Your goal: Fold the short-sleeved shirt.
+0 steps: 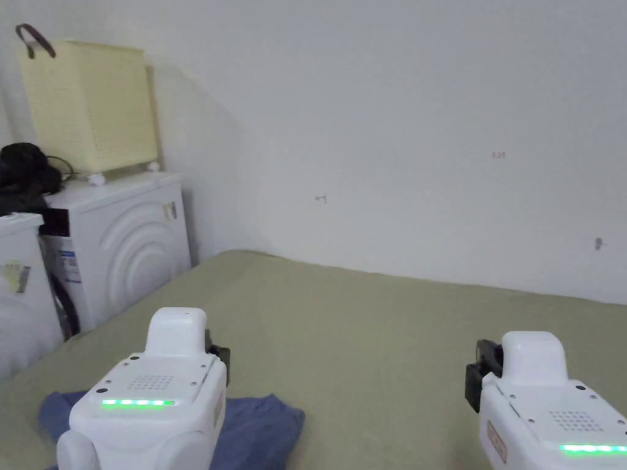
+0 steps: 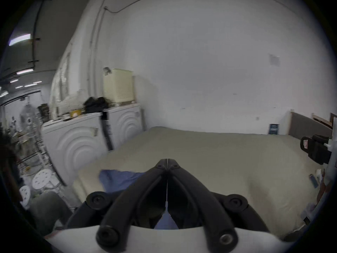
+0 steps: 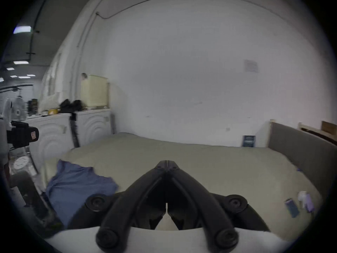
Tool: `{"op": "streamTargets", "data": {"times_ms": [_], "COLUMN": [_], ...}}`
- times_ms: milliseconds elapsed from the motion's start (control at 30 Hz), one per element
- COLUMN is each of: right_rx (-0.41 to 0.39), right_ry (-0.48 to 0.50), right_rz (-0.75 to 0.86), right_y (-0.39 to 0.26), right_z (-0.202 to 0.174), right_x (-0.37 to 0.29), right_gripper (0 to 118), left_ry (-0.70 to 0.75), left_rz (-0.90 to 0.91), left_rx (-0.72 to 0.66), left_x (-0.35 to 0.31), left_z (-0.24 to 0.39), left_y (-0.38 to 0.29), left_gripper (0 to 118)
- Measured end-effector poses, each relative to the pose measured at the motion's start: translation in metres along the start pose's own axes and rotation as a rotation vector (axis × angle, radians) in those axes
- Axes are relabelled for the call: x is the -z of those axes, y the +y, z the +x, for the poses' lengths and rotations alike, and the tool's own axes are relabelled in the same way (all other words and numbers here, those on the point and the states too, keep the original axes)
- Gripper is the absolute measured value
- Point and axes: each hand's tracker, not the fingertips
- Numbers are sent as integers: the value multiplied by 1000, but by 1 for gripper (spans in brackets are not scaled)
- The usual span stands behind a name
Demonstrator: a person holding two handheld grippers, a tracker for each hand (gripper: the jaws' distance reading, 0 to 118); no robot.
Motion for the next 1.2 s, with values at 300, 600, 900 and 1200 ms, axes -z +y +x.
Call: {"op": "streamTargets", "data": {"times_ms": [300,600,900,1200], "right_rx": [16,26,-24,-17], "right_ry": [245,273,244,185], "right_rz": [-11,-77,-213,-326], "right_y": [-2,-18,-75,-119], "right_z": [-99,-110,-90,-69], "right_x": [36,56,69,94], "right_gripper": [1,1,1,1], "left_ry": [234,185,-3,-136], "left_rz": [-57,-175,-517,-819], "left_rx": [-46,-48,-64,-88], "left_x": [-15,36,172,268], "left_z": [-98,-104,-79,-50], "left_y": [-13,-31,-105,-175], "left_gripper": [0,0,0,115]}}
